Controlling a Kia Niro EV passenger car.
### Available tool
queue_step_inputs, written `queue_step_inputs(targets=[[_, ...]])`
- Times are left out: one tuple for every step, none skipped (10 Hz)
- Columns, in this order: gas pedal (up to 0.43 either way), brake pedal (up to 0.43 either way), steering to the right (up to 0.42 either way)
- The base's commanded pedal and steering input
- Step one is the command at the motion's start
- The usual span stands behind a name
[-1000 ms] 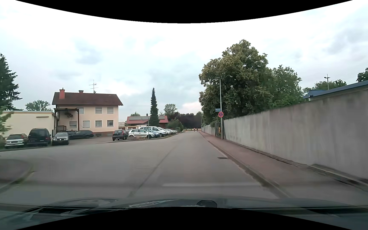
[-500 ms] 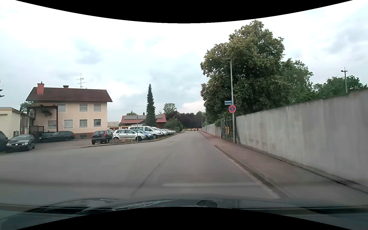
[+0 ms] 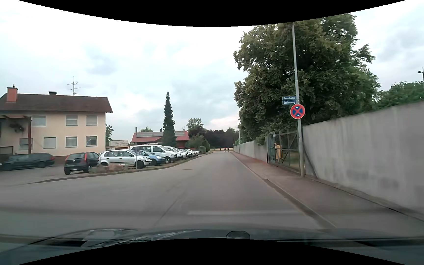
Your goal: Follow the waypoints while adhering to traffic rules and regulations
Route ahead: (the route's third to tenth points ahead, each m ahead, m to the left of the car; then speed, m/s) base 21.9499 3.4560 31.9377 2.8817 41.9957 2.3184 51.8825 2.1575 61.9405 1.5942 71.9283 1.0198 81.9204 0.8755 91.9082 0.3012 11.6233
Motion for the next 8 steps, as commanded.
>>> queue_step_inputs(targets=[[0.028,0.000,-0.001],[0.008,0.000,0.000],[0.000,0.000,0.000],[0.000,0.000,0.000],[0.000,0.000,0.000],[0.000,0.000,0.000],[0.000,0.000,0.000],[0.000,0.000,0.000]])
